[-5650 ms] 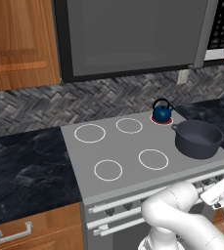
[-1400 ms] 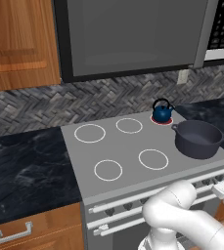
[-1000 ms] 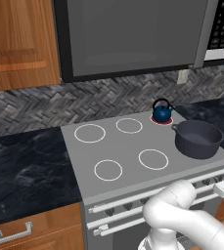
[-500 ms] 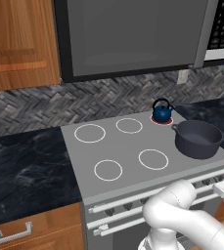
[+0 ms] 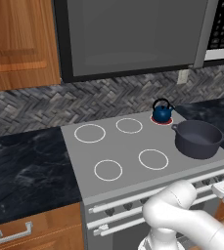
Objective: Pick the kettle from the cabinet and place it on a stove burner. Then pick the pot from the counter and place it on another stove burner. Finally, turn both burners on.
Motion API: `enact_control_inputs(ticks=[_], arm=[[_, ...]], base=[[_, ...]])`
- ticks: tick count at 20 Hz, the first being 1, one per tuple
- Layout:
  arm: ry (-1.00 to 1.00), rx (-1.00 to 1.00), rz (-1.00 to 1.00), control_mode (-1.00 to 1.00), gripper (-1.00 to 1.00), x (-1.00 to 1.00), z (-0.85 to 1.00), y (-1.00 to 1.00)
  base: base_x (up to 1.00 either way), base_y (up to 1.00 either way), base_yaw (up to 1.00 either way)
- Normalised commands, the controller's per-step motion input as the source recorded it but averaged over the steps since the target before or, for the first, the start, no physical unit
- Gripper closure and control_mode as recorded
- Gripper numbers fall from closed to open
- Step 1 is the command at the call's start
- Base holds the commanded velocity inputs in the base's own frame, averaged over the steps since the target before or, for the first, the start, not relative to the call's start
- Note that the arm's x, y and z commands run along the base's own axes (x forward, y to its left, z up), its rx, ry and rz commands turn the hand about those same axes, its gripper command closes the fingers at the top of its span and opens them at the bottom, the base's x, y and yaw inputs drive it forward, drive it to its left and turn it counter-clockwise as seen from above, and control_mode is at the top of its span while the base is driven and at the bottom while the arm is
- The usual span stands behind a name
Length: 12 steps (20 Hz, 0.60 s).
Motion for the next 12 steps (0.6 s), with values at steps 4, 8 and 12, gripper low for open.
enact_control_inputs(ticks=[4,8,12], arm=[[0.01,-0.19,0.00,-1.00,1.00,0.00,0.04,0.00],[0.04,-0.23,0.00,-1.00,1.00,0.00,0.05,0.00],[0.02,-0.22,0.00,-1.00,1.00,0.00,0.08,0.00]], base=[[0.00,0.00,0.00],[0.00,0.00,0.00],[0.00,0.00,0.00]])
